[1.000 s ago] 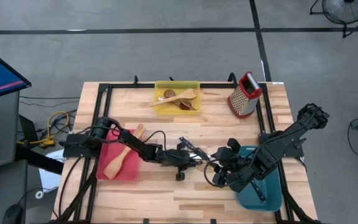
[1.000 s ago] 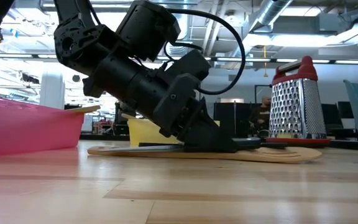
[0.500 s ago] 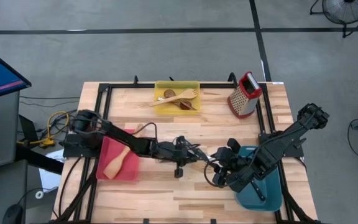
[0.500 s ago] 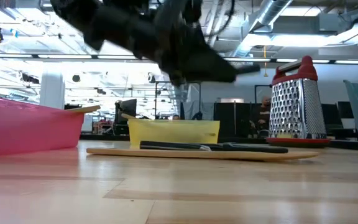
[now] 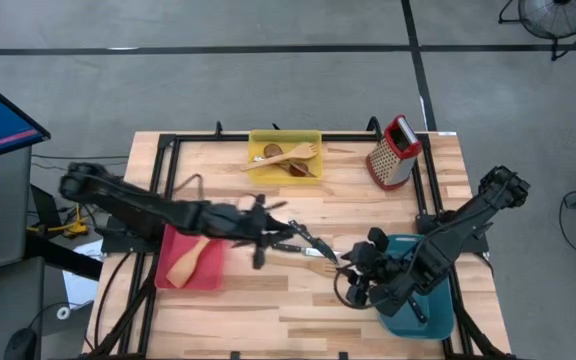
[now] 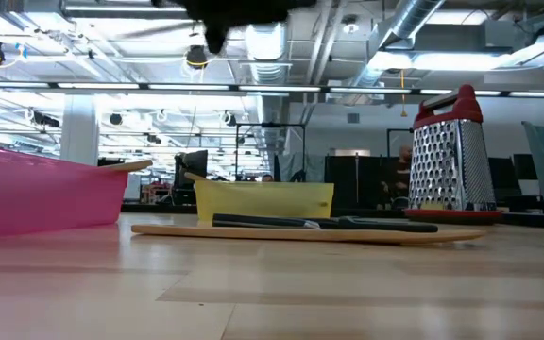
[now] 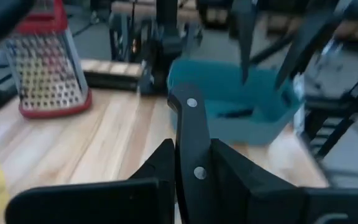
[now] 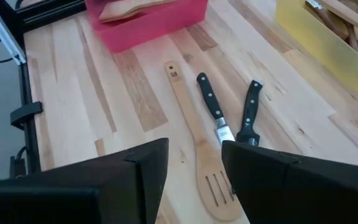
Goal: Pick & Place Kitchen Items
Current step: Put the black knife into the blue bin
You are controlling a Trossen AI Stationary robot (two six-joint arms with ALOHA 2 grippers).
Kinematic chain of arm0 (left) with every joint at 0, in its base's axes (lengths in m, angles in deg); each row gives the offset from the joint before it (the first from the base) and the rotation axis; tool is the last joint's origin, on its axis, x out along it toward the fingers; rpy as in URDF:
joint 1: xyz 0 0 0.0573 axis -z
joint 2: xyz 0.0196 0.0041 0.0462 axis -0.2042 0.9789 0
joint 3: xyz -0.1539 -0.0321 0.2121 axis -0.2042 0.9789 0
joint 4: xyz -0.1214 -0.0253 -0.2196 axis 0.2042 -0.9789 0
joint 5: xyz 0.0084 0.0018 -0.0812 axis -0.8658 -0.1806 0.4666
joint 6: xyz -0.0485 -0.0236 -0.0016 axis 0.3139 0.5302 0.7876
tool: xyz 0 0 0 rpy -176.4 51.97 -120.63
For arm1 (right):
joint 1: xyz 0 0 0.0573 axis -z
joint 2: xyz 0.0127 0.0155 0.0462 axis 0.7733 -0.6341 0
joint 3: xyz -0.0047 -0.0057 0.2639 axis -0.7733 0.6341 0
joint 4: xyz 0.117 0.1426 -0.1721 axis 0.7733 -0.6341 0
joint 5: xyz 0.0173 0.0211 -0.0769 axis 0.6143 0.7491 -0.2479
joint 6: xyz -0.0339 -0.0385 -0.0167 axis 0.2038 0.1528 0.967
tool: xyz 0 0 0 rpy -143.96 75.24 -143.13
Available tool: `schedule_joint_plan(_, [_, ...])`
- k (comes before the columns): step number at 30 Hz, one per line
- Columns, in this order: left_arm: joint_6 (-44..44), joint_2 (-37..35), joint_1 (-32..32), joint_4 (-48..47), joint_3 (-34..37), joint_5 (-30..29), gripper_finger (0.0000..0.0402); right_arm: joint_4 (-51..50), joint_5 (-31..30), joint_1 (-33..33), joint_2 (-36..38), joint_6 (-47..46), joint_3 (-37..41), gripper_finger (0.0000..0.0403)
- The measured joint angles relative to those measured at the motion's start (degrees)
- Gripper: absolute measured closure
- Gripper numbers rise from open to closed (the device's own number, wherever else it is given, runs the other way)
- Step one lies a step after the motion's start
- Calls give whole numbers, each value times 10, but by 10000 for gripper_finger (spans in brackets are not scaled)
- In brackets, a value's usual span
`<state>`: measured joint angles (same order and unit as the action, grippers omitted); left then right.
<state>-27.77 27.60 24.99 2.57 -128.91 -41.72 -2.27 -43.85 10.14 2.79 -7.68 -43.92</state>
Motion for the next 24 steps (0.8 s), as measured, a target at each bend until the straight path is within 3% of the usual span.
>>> schedule_joint_plan(12, [33, -204, 48, 49, 31, 78, 348, 8, -3, 1, 0, 0, 0, 240])
schedule_joint_plan(24, [33, -241, 117, 254, 31, 207, 348, 9, -19, 1, 0, 2, 0, 240])
